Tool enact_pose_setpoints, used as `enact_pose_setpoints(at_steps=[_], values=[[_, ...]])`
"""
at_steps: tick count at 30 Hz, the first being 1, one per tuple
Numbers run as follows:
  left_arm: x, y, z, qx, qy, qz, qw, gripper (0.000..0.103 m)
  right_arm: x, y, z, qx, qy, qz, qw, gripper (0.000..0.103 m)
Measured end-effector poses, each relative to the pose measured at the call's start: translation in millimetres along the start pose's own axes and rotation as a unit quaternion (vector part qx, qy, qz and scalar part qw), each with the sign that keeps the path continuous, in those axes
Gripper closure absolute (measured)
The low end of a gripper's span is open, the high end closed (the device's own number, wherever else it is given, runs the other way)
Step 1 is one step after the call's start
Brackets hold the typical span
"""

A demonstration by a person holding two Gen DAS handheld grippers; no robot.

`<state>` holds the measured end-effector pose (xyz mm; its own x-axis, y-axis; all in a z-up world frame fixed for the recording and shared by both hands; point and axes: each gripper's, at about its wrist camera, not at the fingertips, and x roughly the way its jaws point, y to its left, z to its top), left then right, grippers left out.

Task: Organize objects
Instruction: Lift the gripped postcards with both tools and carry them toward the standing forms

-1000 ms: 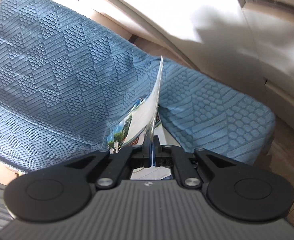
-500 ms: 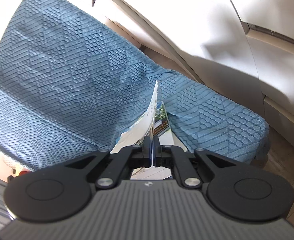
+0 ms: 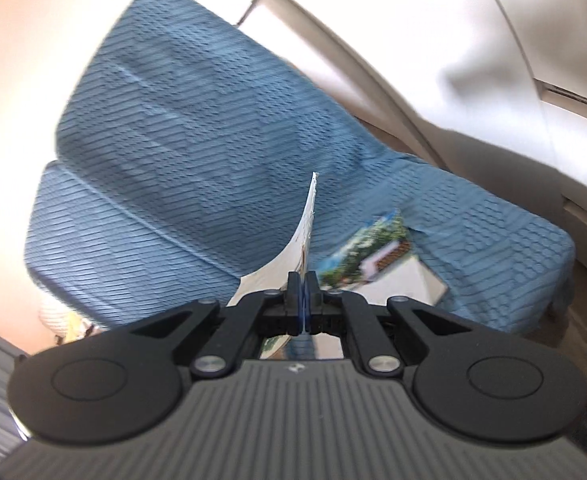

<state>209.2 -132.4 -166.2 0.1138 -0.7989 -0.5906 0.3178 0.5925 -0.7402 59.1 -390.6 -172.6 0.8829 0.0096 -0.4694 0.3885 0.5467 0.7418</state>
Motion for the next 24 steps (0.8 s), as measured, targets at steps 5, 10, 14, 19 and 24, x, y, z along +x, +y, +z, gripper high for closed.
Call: enact_pose_setpoints(at_steps=[5,10,14,19,24], values=[[-38,-4,4,0.004,-0.019,0.003,0.9998,0.094,-7,31,-8,-0.013,0.002,0.015,1.0,0.099],[-76,-3,12,0.006,-0.041,0.002,0.9991,0.094,-12,62,-17,-0.026,0.003,0.03,0.999,0.099],[-109,-2,16,0.014,-0.064,0.006,0.9978,0.094,-15,87,-26,-0.043,0.003,0.052,0.998,0.099],[-145,12,14,0.01,-0.09,0.003,0.9959,0.094,-14,111,-40,-0.06,0.011,0.067,0.996,0.099],[-170,37,9,-0.002,-0.101,0.009,0.9949,0.094,-8,123,-61,-0.07,0.027,0.073,0.994,0.099]])
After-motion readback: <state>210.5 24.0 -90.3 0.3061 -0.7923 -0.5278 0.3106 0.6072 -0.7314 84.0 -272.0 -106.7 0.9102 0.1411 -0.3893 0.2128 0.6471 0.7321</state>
